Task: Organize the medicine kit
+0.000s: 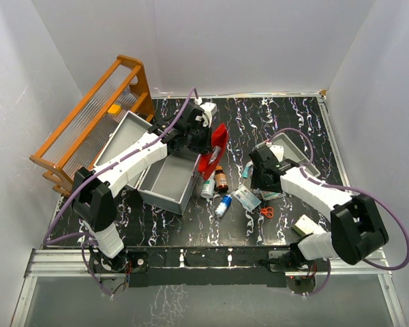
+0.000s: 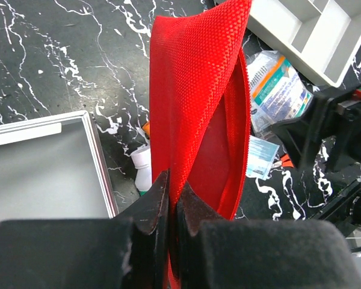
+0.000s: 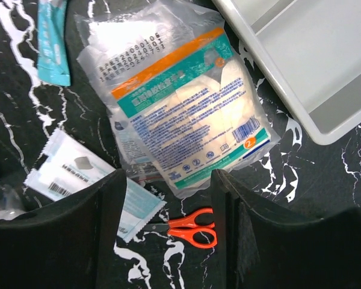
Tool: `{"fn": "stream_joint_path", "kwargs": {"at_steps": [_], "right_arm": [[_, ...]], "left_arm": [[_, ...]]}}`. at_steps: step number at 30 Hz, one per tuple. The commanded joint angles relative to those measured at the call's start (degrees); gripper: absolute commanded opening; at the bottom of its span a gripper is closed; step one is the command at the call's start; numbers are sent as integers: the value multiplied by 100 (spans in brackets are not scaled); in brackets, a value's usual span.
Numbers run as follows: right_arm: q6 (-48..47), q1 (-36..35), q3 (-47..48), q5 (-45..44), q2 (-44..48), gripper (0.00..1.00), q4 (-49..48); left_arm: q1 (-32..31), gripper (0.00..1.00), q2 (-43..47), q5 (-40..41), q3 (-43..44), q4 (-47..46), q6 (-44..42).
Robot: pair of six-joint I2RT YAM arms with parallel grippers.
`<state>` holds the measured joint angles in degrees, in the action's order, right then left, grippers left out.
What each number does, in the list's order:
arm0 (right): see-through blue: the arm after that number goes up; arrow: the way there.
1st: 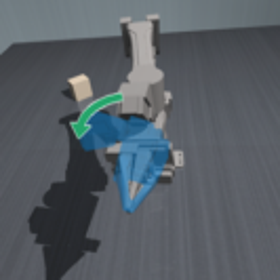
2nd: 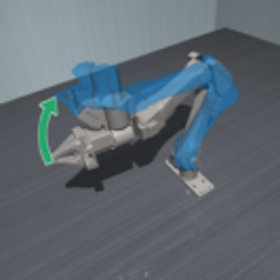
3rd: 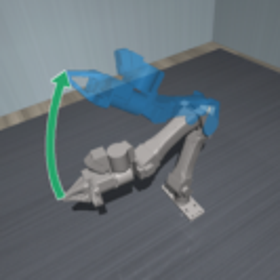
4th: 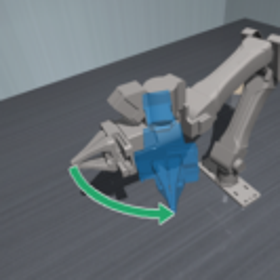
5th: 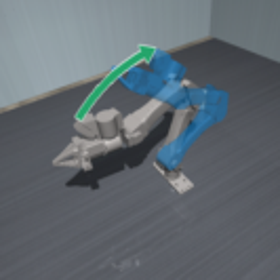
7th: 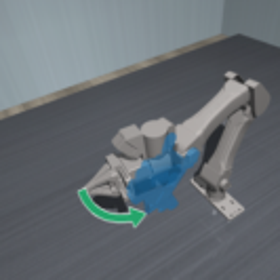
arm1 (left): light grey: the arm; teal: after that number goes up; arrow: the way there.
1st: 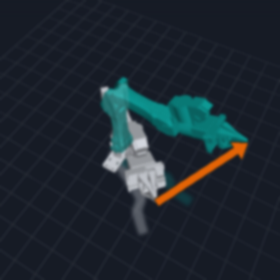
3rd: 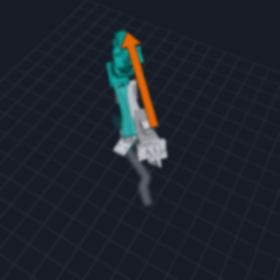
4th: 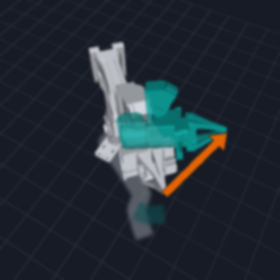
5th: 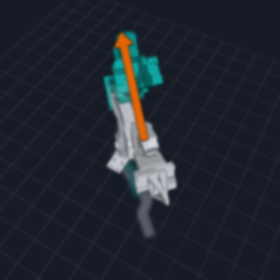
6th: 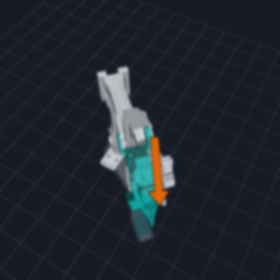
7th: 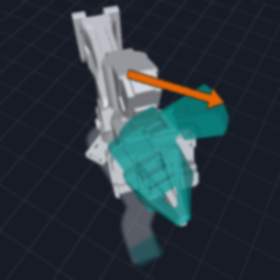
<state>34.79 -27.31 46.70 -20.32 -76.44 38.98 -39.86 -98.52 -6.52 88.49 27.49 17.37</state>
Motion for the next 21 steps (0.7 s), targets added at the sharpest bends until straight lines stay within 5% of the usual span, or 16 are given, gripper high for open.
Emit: {"fn": "stream_joint_path", "kwargs": {"at_steps": [1,6,11,21], "right_arm": [[-165,9,124,-323,-279,56,-180],[-306,20,226,-455,-691,54,-232],[-323,84,293,-270,-898,51,-336],[-250,147,174,73,-825,25,-507]], "left_arm": [[4,0,430,-488,-2,-44,165],[4,0,434,-1214,-61,-476,550],[4,0,305,-1115,-215,-863,1249],[4,0,-179,-507,-399,-1666,2062]]}}
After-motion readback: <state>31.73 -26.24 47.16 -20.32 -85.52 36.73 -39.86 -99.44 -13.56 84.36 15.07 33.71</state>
